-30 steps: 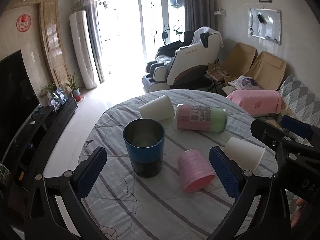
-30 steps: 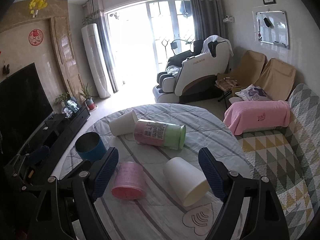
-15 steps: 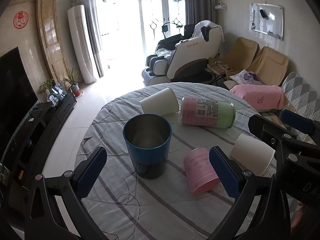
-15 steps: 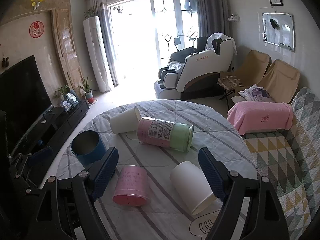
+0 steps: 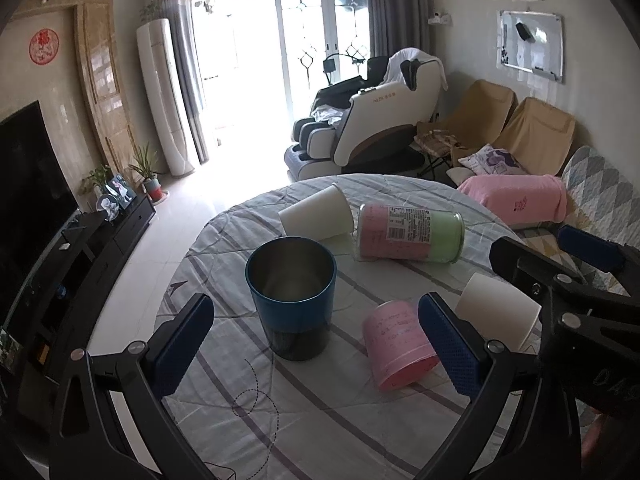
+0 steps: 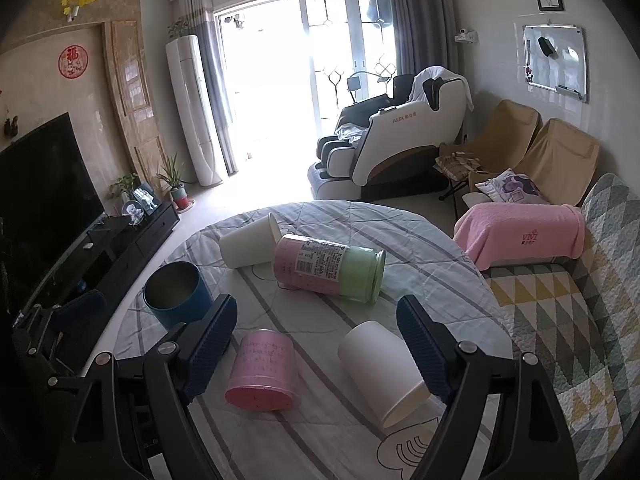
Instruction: Flip cup upright
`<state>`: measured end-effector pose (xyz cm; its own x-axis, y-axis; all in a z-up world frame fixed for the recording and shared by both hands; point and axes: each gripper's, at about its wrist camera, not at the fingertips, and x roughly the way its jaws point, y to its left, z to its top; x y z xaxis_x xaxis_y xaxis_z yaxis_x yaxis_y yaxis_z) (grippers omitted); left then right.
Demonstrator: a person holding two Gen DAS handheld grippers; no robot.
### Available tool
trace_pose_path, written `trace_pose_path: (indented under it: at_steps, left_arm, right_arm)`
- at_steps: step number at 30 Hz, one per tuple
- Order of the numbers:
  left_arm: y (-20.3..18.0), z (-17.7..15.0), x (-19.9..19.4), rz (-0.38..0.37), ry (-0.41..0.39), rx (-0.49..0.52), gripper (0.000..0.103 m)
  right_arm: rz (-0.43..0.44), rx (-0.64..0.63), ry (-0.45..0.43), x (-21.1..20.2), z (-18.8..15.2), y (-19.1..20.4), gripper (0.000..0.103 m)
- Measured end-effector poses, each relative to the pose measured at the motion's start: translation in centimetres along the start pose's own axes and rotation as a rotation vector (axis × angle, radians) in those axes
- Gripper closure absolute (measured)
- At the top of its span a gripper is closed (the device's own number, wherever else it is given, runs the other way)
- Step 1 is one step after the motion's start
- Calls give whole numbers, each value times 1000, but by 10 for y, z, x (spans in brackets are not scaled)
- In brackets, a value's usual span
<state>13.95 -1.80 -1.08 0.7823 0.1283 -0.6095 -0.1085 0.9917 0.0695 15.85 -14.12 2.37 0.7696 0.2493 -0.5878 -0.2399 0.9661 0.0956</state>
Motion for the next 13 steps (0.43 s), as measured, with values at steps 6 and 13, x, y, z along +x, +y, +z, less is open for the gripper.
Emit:
trace_pose_path:
  at_steps: [6, 13]
  left_arm:
    - [-3, 1, -17, -2, -68, 7, 0]
    - [-8, 2, -26, -1, -87, 30, 0]
  right_arm:
    - [5, 3, -13, -5, 0, 0, 20]
    - [7, 3, -42, -21, -2, 0, 20]
